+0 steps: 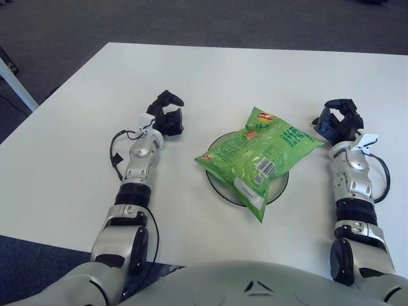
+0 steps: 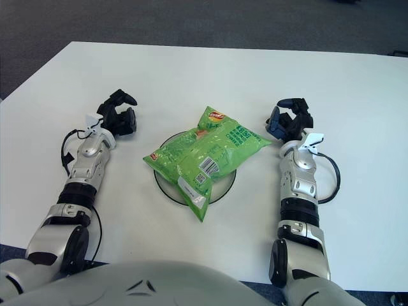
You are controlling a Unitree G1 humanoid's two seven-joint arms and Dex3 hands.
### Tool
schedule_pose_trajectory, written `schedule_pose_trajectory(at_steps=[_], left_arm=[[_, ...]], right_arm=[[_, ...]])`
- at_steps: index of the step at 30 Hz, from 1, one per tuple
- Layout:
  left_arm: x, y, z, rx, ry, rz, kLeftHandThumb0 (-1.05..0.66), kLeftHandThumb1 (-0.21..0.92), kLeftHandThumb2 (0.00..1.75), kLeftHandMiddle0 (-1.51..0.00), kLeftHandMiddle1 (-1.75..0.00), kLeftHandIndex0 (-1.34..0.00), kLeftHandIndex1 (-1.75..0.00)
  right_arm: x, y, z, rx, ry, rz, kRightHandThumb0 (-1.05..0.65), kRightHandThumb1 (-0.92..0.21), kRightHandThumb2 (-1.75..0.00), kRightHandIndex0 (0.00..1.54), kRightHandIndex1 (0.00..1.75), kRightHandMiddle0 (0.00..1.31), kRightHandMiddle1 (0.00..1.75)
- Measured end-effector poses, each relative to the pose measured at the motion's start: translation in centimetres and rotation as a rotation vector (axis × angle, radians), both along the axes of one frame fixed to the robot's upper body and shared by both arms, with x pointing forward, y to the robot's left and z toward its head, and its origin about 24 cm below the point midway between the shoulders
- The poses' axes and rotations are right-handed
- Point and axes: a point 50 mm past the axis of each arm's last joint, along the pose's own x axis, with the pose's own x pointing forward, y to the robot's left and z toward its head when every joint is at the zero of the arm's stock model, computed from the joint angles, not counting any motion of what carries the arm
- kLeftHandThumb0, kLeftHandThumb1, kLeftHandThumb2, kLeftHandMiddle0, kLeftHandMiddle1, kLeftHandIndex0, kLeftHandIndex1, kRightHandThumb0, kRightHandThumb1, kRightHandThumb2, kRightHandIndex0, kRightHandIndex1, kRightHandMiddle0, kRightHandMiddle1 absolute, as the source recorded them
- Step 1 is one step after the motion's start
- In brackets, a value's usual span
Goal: Put the snack into the plate.
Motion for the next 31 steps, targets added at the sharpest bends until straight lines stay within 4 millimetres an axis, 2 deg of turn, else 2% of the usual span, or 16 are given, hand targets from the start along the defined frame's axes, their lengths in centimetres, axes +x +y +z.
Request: schedule_pose_trajectory(at_steps=[12, 24, 31], left_arm=[[0.1, 0.2, 0.1, 0.001, -0.001, -0.006, -0.47, 0.35, 1.27, -1.19, -1.75, -0.58, -1.75], [0.1, 0.2, 0.0, 0.001, 0.003, -0.009, -0.46, 0.37, 1.26, -1.17, -1.75, -0.57, -1.75], [0.0, 0.2, 0.1, 0.003, 0.002, -0.015, -0.46, 0.37, 1.25, -1.17, -1.75, -0.57, -1.75]], right_arm=[[-0.1, 0.2, 0.1, 0.001, -0.012, -0.003, 0.0, -0.09, -1.58, 0.81, 1.75, 0.53, 1.71], [-0.1, 1.2, 0.2, -0.07, -0.002, 0.046, 0.0, -0.18, -1.48, 0.75, 1.71, 0.45, 1.75], [-0.1, 1.6, 0.3, -0.103, 0.001, 0.062, 0.0, -0.11, -1.55, 0.79, 1.71, 0.51, 1.75]])
